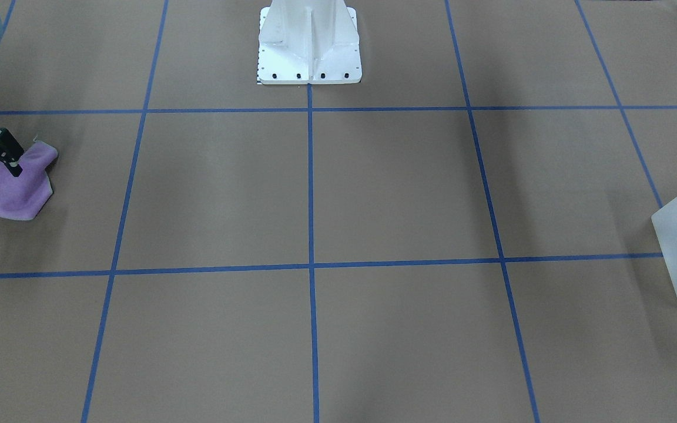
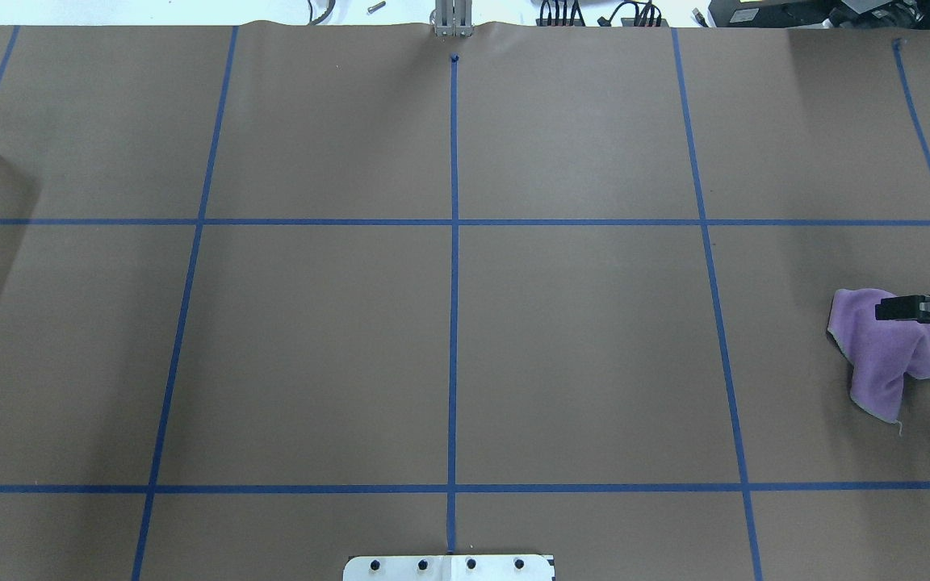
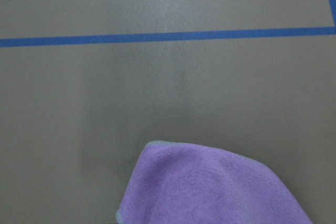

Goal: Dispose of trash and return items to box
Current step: 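Reach the right gripper down and pinch the purple cloth, then carry the purple cloth with the right gripper over the pink bin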

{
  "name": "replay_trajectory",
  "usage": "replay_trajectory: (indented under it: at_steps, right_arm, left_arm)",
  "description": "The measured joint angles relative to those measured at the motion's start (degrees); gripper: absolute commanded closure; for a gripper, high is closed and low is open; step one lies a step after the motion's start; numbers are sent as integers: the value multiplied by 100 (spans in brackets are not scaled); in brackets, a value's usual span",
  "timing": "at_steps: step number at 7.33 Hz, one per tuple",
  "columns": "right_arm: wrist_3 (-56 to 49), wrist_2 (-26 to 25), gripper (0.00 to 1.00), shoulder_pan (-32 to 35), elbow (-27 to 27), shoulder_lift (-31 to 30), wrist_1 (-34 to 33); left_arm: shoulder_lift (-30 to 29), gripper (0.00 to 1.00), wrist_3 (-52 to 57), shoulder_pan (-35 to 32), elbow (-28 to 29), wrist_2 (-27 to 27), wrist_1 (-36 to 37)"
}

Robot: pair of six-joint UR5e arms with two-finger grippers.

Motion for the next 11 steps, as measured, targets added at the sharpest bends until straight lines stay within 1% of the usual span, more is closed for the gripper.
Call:
replay_trajectory:
  at_steps: [1, 3, 6, 7, 8, 9, 11]
  right_arm:
    - [-3, -2, 35, -64, 179, -209, 4]
    - [25, -44, 35, -154, 305, -350, -3]
    - [41, -228, 35, -254, 187, -189, -47]
    - [42, -285, 44, -263, 65, -86, -51]
    - [43, -341, 77, -266, -24, -28, -46]
    - [48, -362, 100, -261, -57, -26, -32]
    - [58, -340, 100, -251, -28, -60, -7]
  left_arm:
    - [-3, 1, 4, 2, 1, 0, -1]
    - [-6, 1, 15, 3, 6, 0, -8]
    - [-7, 1, 17, 4, 26, 0, -15]
    - [-7, 1, 17, 4, 37, 0, -34]
    - [-7, 1, 17, 4, 46, 0, -62]
    - [-7, 1, 17, 4, 47, 0, -74]
    - [-6, 1, 17, 4, 44, 0, -81]
